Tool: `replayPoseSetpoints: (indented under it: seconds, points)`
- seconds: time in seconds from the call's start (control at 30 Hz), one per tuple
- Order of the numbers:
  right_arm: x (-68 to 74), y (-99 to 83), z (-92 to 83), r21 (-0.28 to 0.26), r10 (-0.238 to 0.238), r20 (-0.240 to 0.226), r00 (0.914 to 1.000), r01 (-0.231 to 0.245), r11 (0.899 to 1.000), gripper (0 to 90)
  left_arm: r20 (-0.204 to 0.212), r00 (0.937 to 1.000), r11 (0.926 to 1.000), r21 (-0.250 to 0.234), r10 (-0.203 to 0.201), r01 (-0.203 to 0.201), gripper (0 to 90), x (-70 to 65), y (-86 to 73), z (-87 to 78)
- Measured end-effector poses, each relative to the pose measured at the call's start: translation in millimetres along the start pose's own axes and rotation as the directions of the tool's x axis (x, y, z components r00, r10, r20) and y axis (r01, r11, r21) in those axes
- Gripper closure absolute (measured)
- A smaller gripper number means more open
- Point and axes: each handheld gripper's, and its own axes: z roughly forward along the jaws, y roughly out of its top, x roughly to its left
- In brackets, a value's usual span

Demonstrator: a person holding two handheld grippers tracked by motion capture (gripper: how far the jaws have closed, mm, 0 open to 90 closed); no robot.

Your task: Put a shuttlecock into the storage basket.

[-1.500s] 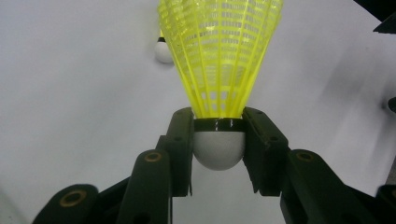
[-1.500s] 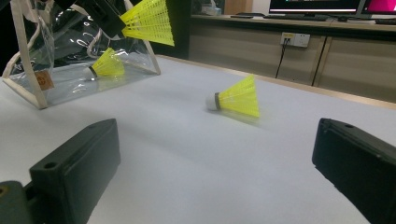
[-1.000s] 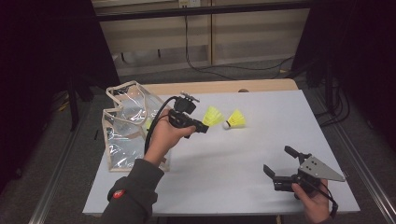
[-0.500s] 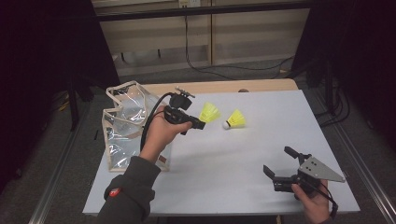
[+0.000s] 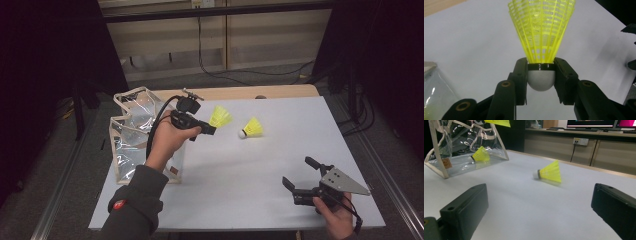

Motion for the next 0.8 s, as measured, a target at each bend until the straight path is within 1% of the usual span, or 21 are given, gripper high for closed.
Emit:
replayPoseSetpoints:
  seconds: [0.13,0.43,0.47,0.5,0.53,0.6,0.67,0.8]
  points:
    - [0.0,0.5,-0.7,-0.001,0.001,0.000,1.0000,-0.001,1.000,1.0,-0.002,0.9999,0.9999,-0.004,-0.012,0.012,65.0,0.2,1.1,-2.0]
    - [0.5,0.5,-0.9,-0.003,0.001,0.003,1.0000,-0.001,1.000,1.0,-0.011,0.9997,0.9997,-0.011,-0.021,0.021,65.0,1.5,2.9,-8.5]
    - [0.4,0.4,-0.9,-0.002,0.001,0.002,1.0000,-0.001,1.000,1.0,-0.011,0.9996,0.9995,-0.016,-0.028,0.028,65.1,1.6,2.9,-8.9]
    - [0.5,0.3,-0.8,-0.003,0.000,0.000,1.0000,0.000,1.000,1.0,-0.011,0.9995,0.9995,-0.016,-0.029,0.028,65.1,1.7,3.0,-9.5]
    - [0.7,0.4,-0.8,-0.003,0.002,0.000,1.0000,-0.002,1.000,1.0,-0.013,0.9998,0.9998,-0.012,-0.018,0.018,65.0,2.4,3.3,-10.5]
    - [0.7,0.4,-0.8,-0.004,0.001,0.001,1.0000,-0.001,1.000,1.0,-0.014,0.9996,0.9996,-0.016,-0.024,0.024,65.0,2.0,3.6,-11.4]
    - [0.8,0.3,-0.9,-0.003,0.003,0.000,1.0000,-0.003,1.000,1.0,-0.014,0.9997,0.9998,-0.010,-0.019,0.018,65.0,2.8,4.3,-12.8]
    - [0.5,0.0,-1.0,-0.002,0.000,0.002,1.0000,0.000,1.000,1.1,-0.018,0.9996,0.9997,-0.011,-0.021,0.020,65.0,2.8,5.7,-15.2]
